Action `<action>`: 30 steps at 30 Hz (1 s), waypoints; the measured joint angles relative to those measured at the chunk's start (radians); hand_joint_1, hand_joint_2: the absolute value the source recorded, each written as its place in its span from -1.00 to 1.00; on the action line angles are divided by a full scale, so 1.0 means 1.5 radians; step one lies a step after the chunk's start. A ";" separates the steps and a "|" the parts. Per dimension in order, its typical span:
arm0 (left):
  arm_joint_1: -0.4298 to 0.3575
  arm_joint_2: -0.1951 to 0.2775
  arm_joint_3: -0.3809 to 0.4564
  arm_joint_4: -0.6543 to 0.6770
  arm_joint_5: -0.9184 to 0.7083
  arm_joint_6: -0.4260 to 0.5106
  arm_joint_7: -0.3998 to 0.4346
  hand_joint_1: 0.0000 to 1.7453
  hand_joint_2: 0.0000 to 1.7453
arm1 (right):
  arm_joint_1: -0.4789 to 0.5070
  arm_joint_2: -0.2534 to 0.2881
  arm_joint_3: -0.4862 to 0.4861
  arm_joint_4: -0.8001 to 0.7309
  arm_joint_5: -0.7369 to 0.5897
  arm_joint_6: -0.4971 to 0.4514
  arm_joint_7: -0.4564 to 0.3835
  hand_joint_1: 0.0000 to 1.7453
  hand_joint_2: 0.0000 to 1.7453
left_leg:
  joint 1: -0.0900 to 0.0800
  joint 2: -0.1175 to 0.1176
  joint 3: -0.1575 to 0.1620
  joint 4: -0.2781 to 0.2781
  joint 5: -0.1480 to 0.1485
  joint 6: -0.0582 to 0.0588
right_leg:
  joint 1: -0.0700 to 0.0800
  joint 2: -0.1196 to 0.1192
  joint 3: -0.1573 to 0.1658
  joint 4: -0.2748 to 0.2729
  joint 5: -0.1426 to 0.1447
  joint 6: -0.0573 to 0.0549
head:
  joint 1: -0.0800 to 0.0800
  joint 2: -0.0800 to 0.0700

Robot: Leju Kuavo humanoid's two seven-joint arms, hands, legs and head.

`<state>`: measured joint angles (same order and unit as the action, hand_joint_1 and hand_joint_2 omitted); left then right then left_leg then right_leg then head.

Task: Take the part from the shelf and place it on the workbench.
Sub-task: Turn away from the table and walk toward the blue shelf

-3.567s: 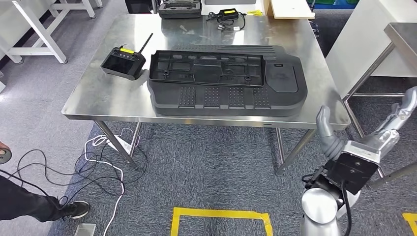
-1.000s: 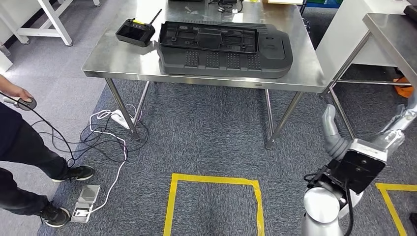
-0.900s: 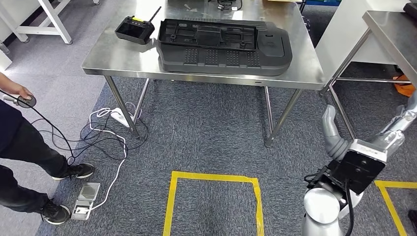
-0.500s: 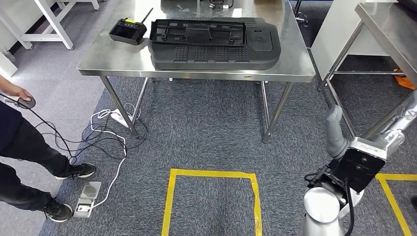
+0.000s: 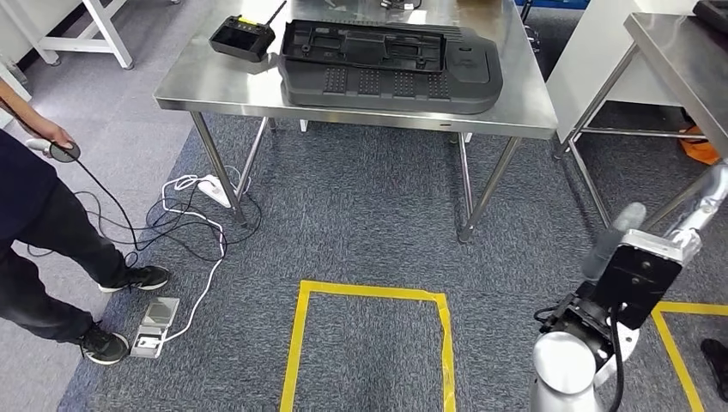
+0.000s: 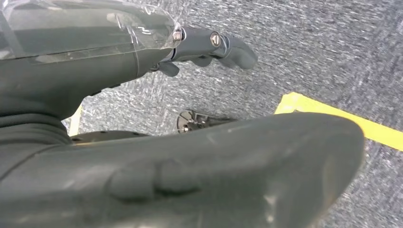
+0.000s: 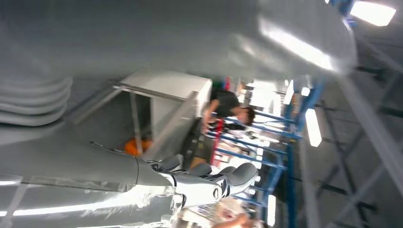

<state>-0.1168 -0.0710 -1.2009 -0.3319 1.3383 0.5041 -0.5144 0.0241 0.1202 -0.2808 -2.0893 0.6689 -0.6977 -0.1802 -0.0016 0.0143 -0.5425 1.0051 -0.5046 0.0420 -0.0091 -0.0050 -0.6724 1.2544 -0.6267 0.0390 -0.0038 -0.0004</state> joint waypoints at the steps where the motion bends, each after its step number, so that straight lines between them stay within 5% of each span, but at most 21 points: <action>1: 0.000 0.000 0.000 0.000 0.000 0.000 0.000 -1.00 -1.00 | 0.003 -0.003 -0.003 0.006 -0.006 0.000 0.005 -1.00 -1.00 | -0.001 0.000 -0.006 0.002 0.002 0.001 | 0.000 0.000 -0.003 0.024 -0.009 0.000 | 0.000 0.000; 3: 0.000 0.000 -0.001 0.000 -0.001 0.000 0.000 -1.00 -1.00 | 0.010 -0.007 -0.009 0.020 -0.016 0.000 0.013 -1.00 -1.00 | -0.004 0.000 -0.014 0.007 0.006 0.001 | 0.001 0.000 0.027 -0.006 0.011 -0.004 | 0.001 0.000; 5: 0.000 -0.001 -0.002 0.000 -0.001 -0.001 0.001 -1.00 -1.00 | 0.015 -0.010 -0.015 0.033 -0.029 0.000 0.024 -1.00 -1.00 | -0.006 0.000 -0.017 0.009 0.009 -0.001 | 0.004 0.000 0.086 -0.102 0.045 -0.014 | 0.002 0.000; 7: 0.000 -0.001 -0.004 0.000 -0.002 -0.002 0.001 -1.00 -1.00 | 0.022 -0.012 -0.022 0.050 -0.048 0.000 0.030 -1.00 -1.00 | -0.007 0.000 -0.021 0.011 0.013 -0.006 | 0.009 0.001 0.116 -0.163 0.060 -0.022 | 0.002 0.000; 11: -0.001 -0.002 -0.005 0.000 -0.003 -0.005 0.004 -1.00 -1.00 | 0.039 -0.016 -0.039 0.099 -0.093 0.000 0.053 -1.00 -1.00 | -0.006 -0.003 -0.028 0.020 0.010 -0.021 | 0.007 0.000 0.111 -0.179 0.075 -0.032 | 0.002 0.000; 15: -0.001 -0.001 -0.005 0.000 -0.006 -0.007 0.009 -1.00 -1.00 | 0.055 -0.017 -0.060 0.186 -0.172 0.000 0.060 -1.00 -1.00 | 0.000 -0.006 -0.077 0.150 -0.078 -0.038 | 0.001 -0.005 0.091 -0.182 0.092 -0.039 | -0.005 0.000; 17: 0.000 -0.001 -0.005 0.000 -0.006 -0.009 0.011 -1.00 -1.00 | 0.064 -0.016 -0.073 0.242 -0.211 0.000 0.048 -1.00 -1.00 | 0.004 -0.006 -0.081 0.185 -0.089 -0.043 | -0.001 -0.006 0.079 -0.175 0.096 -0.036 | -0.005 0.000; 20: -0.001 -0.001 -0.005 0.000 -0.008 -0.010 0.013 -1.00 -1.00 | 0.072 -0.016 -0.088 0.317 -0.246 0.000 0.038 -1.00 -1.00 | 0.009 -0.007 -0.011 0.077 -0.043 -0.047 | -0.006 -0.006 0.063 -0.160 0.098 -0.030 | -0.006 0.000; 22: -0.001 -0.001 -0.005 0.000 -0.010 -0.011 0.015 -1.00 -1.00 | 0.076 -0.015 -0.096 0.365 -0.263 0.000 0.036 -1.00 -1.00 | 0.008 -0.009 0.017 0.018 -0.026 -0.041 | -0.006 -0.005 0.056 -0.152 0.100 -0.022 | -0.006 0.000; 26: -0.001 -0.001 -0.005 0.000 -0.012 -0.011 0.019 -1.00 -1.00 | 0.084 -0.014 -0.110 0.445 -0.281 -0.001 0.023 -1.00 -1.00 | 0.005 -0.008 0.012 0.008 -0.014 -0.017 | -0.008 -0.003 0.053 -0.149 0.101 -0.005 | -0.004 0.000; 28: -0.002 -0.001 -0.005 0.000 -0.013 -0.011 0.021 -1.00 -1.00 | 0.085 -0.013 -0.116 0.475 -0.284 -0.001 0.023 -1.00 -1.00 | 0.007 -0.005 0.005 0.004 -0.004 -0.006 | -0.009 -0.002 0.036 -0.106 0.063 0.000 | 0.000 0.000; 30: -0.001 -0.001 -0.005 0.000 -0.013 -0.011 0.024 -1.00 -1.00 | 0.084 -0.013 -0.121 0.505 -0.291 -0.001 0.025 -1.00 -1.00 | 0.005 -0.003 -0.006 0.004 0.003 -0.002 | -0.010 -0.001 0.007 -0.022 0.008 0.004 | 0.004 0.000</action>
<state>-0.1187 -0.0724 -1.2087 -0.3319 1.3189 0.4875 -0.4787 0.1500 0.1004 -0.4619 -1.3318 0.2326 -0.6989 -0.1427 0.0053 0.0102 -0.5514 1.0118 -0.4998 0.0394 -0.0234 -0.0061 -0.6614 1.2214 -0.6149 0.0450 0.0016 -0.0004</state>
